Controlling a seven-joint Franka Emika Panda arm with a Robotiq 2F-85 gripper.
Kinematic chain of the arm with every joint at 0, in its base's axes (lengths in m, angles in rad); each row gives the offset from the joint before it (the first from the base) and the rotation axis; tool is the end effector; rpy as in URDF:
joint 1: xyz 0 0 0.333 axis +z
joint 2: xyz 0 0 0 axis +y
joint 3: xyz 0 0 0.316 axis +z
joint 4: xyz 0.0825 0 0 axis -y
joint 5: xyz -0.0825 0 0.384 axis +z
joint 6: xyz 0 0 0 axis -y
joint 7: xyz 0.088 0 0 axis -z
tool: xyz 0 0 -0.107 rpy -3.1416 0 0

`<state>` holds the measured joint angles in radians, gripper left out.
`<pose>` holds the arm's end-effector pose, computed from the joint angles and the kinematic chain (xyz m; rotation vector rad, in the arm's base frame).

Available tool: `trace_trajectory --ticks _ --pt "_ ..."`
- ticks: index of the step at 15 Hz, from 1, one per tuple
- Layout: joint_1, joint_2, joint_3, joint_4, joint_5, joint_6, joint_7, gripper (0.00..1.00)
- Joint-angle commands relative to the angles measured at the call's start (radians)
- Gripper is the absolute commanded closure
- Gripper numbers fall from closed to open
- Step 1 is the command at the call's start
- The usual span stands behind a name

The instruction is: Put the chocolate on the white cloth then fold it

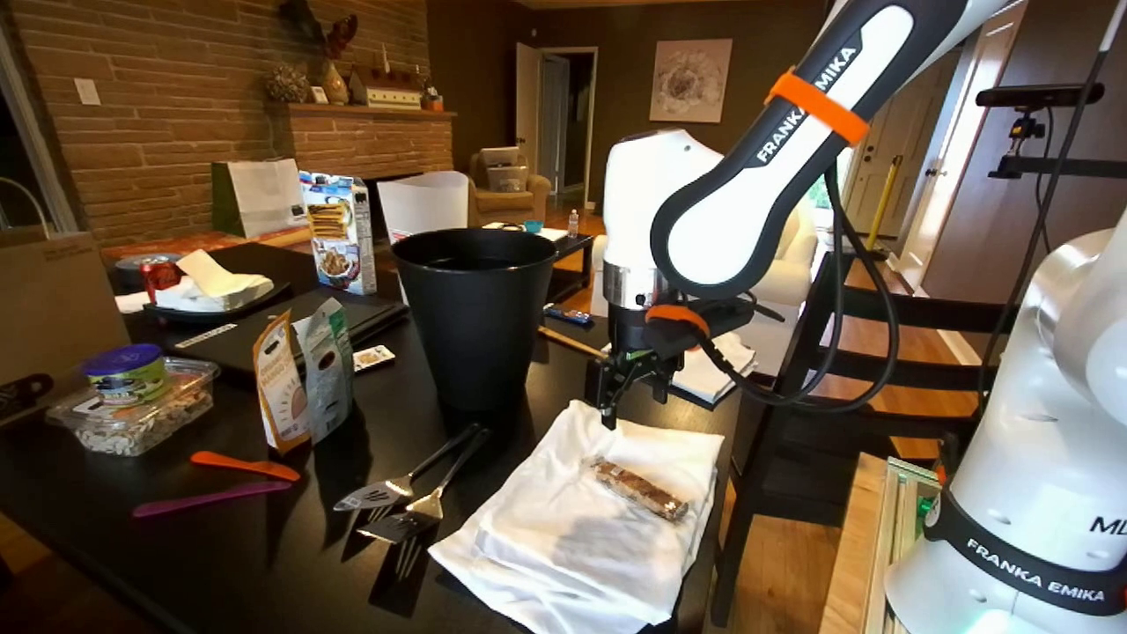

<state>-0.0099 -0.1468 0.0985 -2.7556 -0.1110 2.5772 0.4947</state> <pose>0.3844 0.0346 0.2587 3.0256 -0.4768 -0.0166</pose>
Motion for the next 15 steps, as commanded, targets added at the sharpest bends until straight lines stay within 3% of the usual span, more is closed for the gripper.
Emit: trace_trajectory --ticks 1,10,15 --pt "-0.049 0.027 -0.017 0.000 -0.103 0.084 0.005 0.00" --pt "-0.142 0.182 -0.075 0.067 -0.374 0.291 0.126 0.00" --pt "-0.127 0.273 -0.103 0.158 -0.460 0.329 0.234 0.00"
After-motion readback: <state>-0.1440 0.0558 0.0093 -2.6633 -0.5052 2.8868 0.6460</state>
